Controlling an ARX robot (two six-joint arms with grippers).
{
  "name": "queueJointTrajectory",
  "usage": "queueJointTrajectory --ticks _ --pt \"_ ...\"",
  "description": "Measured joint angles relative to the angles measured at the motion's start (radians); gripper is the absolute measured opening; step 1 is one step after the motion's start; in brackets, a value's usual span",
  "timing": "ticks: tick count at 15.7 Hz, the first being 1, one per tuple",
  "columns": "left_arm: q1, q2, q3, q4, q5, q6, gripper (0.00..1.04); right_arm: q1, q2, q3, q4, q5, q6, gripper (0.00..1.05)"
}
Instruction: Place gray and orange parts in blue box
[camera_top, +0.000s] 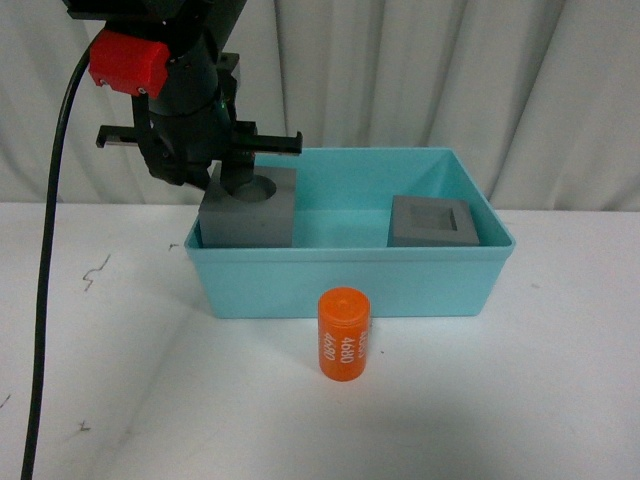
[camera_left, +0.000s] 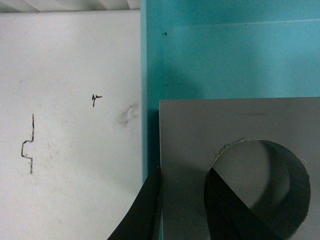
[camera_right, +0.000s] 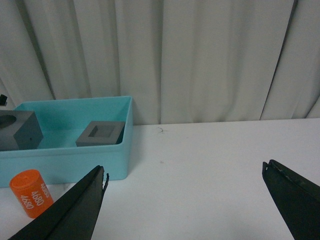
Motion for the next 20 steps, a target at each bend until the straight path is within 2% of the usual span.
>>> queueJointTrajectory --ticks 6,7,8,9,12,14,15,16,18,20 --pt "0.042 -0.113 -0.13 0.095 0.033 0.025 0.8 0.0 0.0 0.0 0.0 0.0 0.0 0.98" --pt "0.053 -0.174 -0.165 0.135 0.048 0.033 0.92 0.0 0.0 0.0 0.0 0.0 0.0 0.98" --pt "0.056 -0.233 -0.204 0.196 0.053 0.05 1.0 0.0 0.0 0.0 0.0 0.0 0.0 0.98" --pt "0.053 -0.3 -0.248 0.251 0.066 0.072 0.97 0.0 0.0 0.0 0.0 0.0 0.0 0.98" --pt "0.014 -0.469 -0.376 0.393 0.127 0.118 0.98 0.0 0.0 0.0 0.0 0.0 0.0 0.98" --pt "0.003 -0.545 -0.46 0.483 0.129 0.143 0.97 0.0 0.0 0.0 0.0 0.0 0.0 0.98" --pt "0.01 -0.608 -0.61 0.772 0.029 0.176 0.84 0.0 0.0 0.0 0.0 0.0 0.0 0.98" --pt "0.035 -0.689 -0.774 0.969 0.014 0.192 0.72 0.0 0.0 0.0 0.0 0.0 0.0 0.98" --pt "0.092 -0.799 -0.987 1.176 0.035 0.202 0.5 0.0 0.0 0.0 0.0 0.0 0.0 0.98" --pt "0.122 -0.883 -1.163 1.242 0.076 0.203 0.27 0.0 0.0 0.0 0.0 0.0 0.0 0.98"
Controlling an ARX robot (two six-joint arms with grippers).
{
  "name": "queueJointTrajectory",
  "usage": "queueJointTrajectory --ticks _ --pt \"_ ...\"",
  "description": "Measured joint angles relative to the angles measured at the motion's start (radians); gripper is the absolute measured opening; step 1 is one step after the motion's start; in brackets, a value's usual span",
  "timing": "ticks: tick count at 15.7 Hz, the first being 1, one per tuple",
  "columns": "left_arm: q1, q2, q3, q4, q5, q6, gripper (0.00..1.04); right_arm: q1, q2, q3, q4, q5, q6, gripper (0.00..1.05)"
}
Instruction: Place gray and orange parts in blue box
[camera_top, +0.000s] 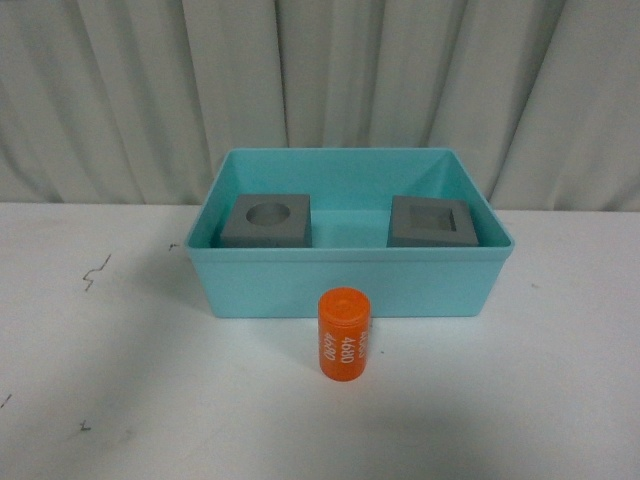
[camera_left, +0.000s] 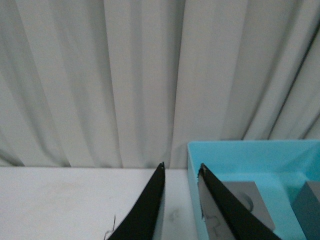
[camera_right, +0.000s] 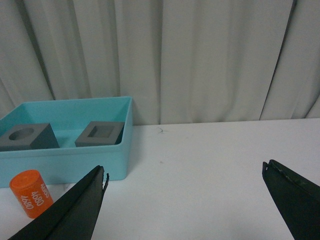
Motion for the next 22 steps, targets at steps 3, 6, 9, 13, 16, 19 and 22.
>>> queueJointTrajectory --ticks 3,6,9,13,16,19,22 --pt "0.047 -0.126 -0.179 0.045 0.05 0.002 0.02 0.0 0.0 0.0 0.0 0.0 0.0 0.98" --pt "0.082 -0.253 -0.314 0.043 0.093 0.003 0.02 0.0 0.0 0.0 0.0 0.0 0.0 0.98" --pt "0.151 -0.374 -0.393 0.005 0.165 0.003 0.02 0.0 0.0 0.0 0.0 0.0 0.0 0.98" --pt "0.174 -0.529 -0.464 -0.084 0.181 0.003 0.02 0.0 0.0 0.0 0.0 0.0 0.0 0.98" --pt "0.174 -0.62 -0.521 -0.081 0.181 0.003 0.02 0.0 0.0 0.0 0.0 0.0 0.0 0.98" --pt "0.174 -0.734 -0.539 -0.202 0.181 0.003 0.02 0.0 0.0 0.0 0.0 0.0 0.0 0.98" --pt "0.174 -0.841 -0.539 -0.306 0.182 0.003 0.02 0.0 0.0 0.0 0.0 0.0 0.0 0.98"
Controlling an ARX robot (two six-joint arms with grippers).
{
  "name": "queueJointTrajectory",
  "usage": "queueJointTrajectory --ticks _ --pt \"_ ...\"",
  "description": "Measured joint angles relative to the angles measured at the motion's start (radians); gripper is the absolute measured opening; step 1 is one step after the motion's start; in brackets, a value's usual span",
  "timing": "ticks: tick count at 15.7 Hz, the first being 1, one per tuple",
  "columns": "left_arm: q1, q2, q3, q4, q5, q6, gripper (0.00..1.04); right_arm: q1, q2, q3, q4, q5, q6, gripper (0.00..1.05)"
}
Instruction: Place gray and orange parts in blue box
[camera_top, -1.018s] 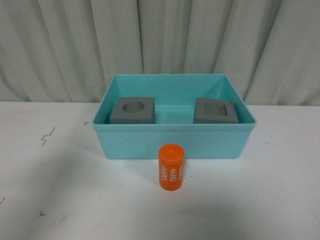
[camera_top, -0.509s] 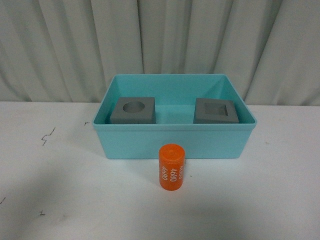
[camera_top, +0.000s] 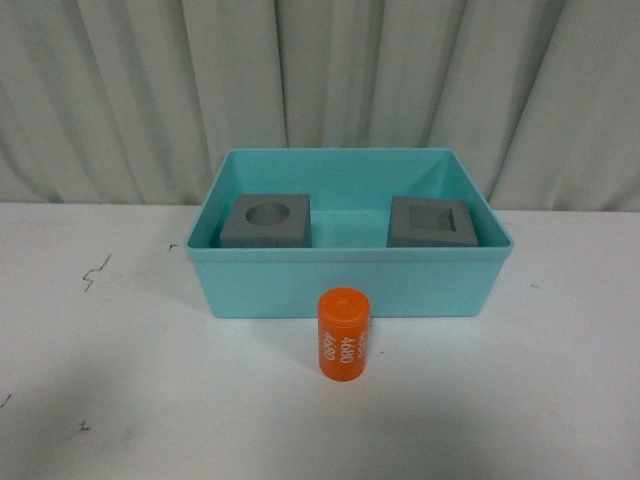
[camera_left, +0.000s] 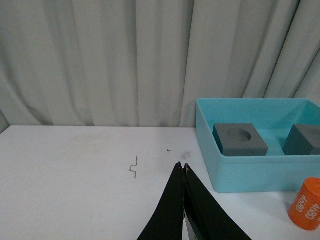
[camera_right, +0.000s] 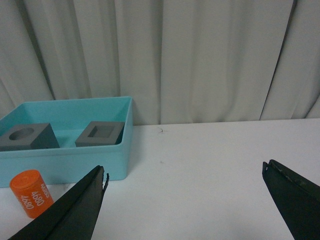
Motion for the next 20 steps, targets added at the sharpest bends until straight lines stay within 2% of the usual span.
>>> queueJointTrajectory --ticks 11,15,16,17,20 --pt "0.0 -0.118 0.0 -0.111 0.0 0.0 0.02 0.0 0.0 0.0 0.0 0.0 0.0 0.98" --pt "0.0 -0.276 0.0 -0.27 0.0 0.0 0.02 0.0 0.0 0.0 0.0 0.0 0.0 0.98" --pt "0.0 -0.457 0.004 -0.457 -0.003 0.0 0.02 0.0 0.0 0.0 0.001 0.0 0.0 0.98" --pt "0.001 -0.457 0.0 -0.46 0.0 0.0 0.19 0.0 0.0 0.0 0.0 0.0 0.0 0.98" --pt "0.001 -0.457 0.0 -0.459 0.0 0.0 0.59 0.0 0.0 0.0 0.0 0.0 0.0 0.98"
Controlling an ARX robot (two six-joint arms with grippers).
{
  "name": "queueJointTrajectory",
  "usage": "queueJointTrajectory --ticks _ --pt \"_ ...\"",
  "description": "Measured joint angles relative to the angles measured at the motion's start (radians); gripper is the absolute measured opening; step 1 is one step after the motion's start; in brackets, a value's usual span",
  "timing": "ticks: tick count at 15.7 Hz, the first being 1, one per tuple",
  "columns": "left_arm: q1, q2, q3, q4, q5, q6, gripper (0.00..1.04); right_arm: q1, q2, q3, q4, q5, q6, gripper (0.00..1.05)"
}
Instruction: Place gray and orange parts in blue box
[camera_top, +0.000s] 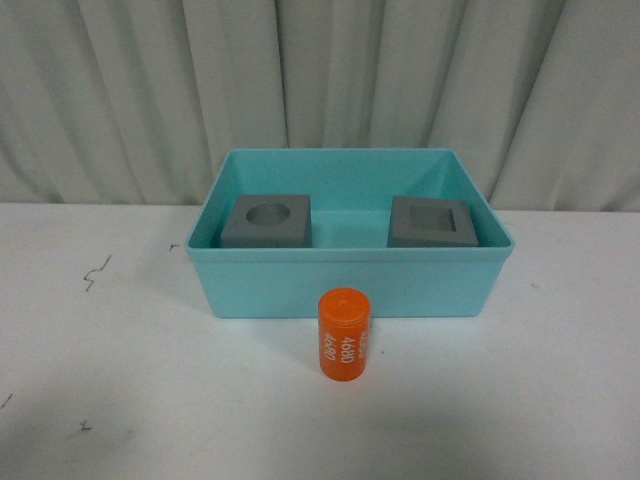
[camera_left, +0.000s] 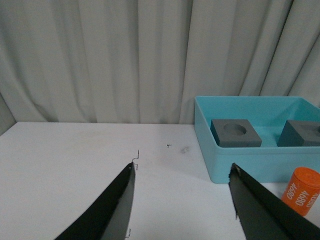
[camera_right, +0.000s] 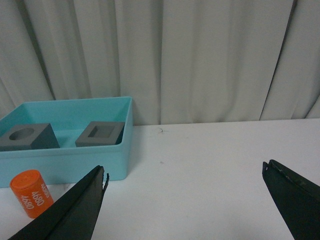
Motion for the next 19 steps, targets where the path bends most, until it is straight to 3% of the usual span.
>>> queueJointTrajectory --ticks 3,11,12,13,15,17,19 --pt "0.0 0.0 0.0 0.0 0.0 0.001 1.0 0.0 0.0 0.0 0.0 0.0 0.0 0.98" --pt "0.0 0.0 0.0 0.0 0.0 0.001 0.98 0.0 0.0 0.0 0.0 0.0 0.0 0.98" --pt "0.0 0.0 0.0 0.0 0.0 0.001 0.98 -0.005 0.003 0.003 -0.016 -0.017 -0.008 0.98" --pt "0.0 0.0 0.0 0.0 0.0 0.001 0.98 -0.037 0.081 0.019 -0.018 -0.131 -0.046 0.98" --pt "0.0 0.0 0.0 0.0 0.0 0.001 0.98 -0.011 0.405 0.095 0.245 -0.2 -0.063 0.98" --pt "0.0 0.0 0.0 0.0 0.0 0.001 0.98 0.018 0.779 0.259 0.513 -0.183 0.002 0.98" --pt "0.0 0.0 0.0 0.0 0.0 0.001 0.98 0.106 1.09 0.443 0.548 -0.163 0.076 0.98"
